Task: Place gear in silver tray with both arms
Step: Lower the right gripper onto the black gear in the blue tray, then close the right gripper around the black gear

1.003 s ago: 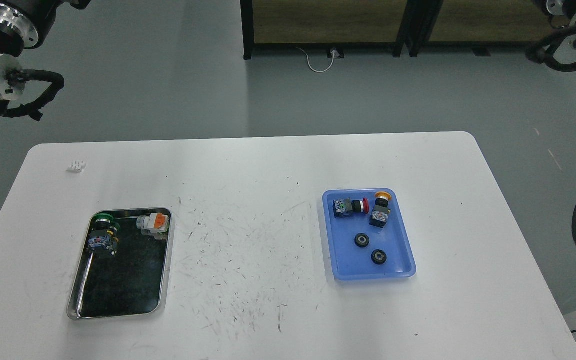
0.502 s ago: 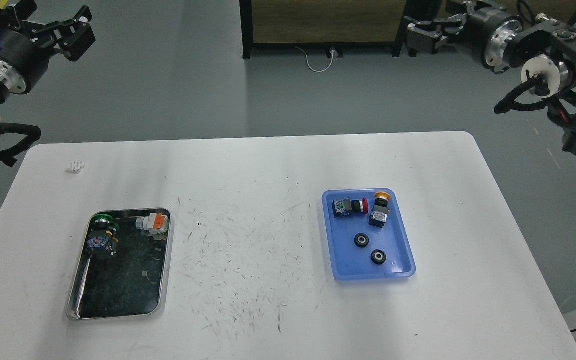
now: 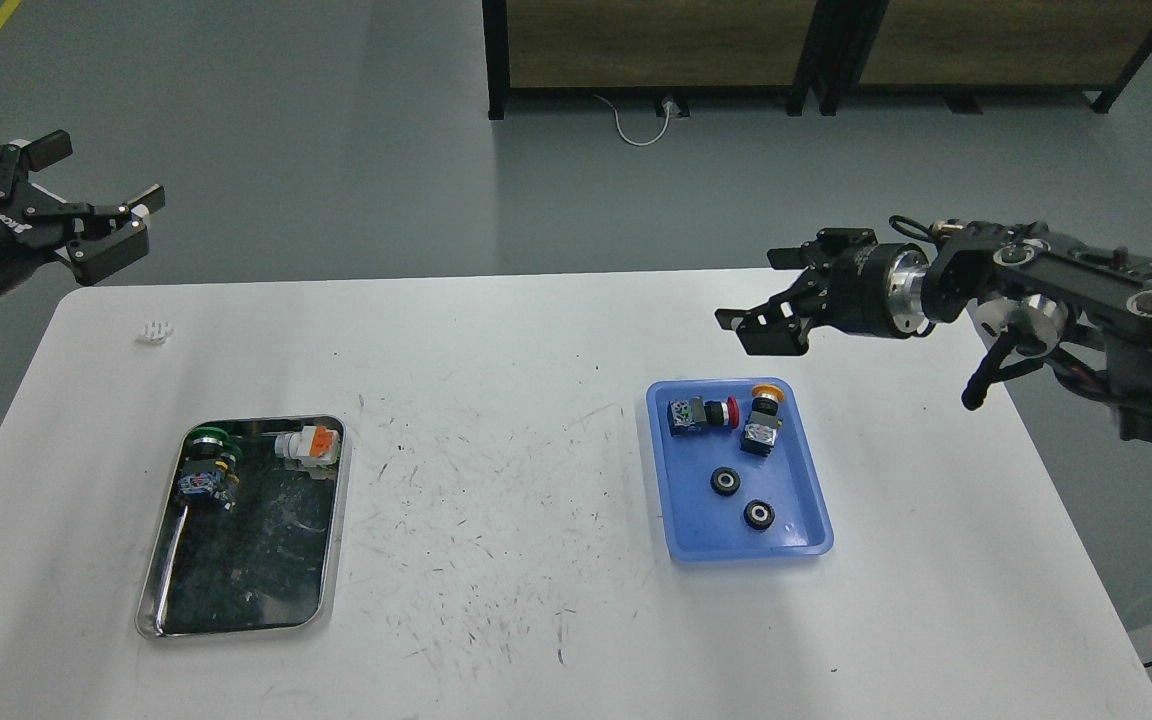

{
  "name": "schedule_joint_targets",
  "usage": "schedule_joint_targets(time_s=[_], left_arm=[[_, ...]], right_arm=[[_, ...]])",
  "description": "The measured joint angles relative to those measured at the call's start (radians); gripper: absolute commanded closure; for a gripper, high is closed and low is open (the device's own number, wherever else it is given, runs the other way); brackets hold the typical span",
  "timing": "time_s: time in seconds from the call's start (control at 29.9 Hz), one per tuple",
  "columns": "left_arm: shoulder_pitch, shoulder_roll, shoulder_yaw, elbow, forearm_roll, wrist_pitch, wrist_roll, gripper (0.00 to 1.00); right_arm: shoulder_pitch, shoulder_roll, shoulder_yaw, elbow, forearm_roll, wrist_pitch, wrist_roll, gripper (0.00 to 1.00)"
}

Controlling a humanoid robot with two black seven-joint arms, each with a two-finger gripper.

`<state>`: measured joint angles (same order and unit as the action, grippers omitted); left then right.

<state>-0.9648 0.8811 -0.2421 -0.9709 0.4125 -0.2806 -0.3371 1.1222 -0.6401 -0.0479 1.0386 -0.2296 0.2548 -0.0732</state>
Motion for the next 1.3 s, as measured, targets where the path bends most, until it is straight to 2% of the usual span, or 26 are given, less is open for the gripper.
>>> schedule_joint_targets(time_s=[0.27,0.5,0.9,1.3], left_arm=[[0.029,0.077,0.027,-0.038,0.000,0.000,-0.006,0.02],[0.032,0.095,0.027,-0.039,-0.001,0.006,-0.019,0.03],[0.041,0.099,0.026,-0.038,-0.001,0.016,-0.019,0.03],[0.049,0.099,0.026,-0.037,-0.001,0.017,-0.020,0.03]], right_arm=[[-0.068,0.045,-0.054,0.005,-0.052,-0.009,0.000,0.01],[-0.136,0.045,-0.079,0.006,-0.090,-0.009,0.000,0.01],[-0.223,0.085,-0.075,0.003,-0.164,-0.067,0.009,0.12],[-0.247,0.103,-0.062,-0.032,-0.193,-0.072,0.015,0.20]])
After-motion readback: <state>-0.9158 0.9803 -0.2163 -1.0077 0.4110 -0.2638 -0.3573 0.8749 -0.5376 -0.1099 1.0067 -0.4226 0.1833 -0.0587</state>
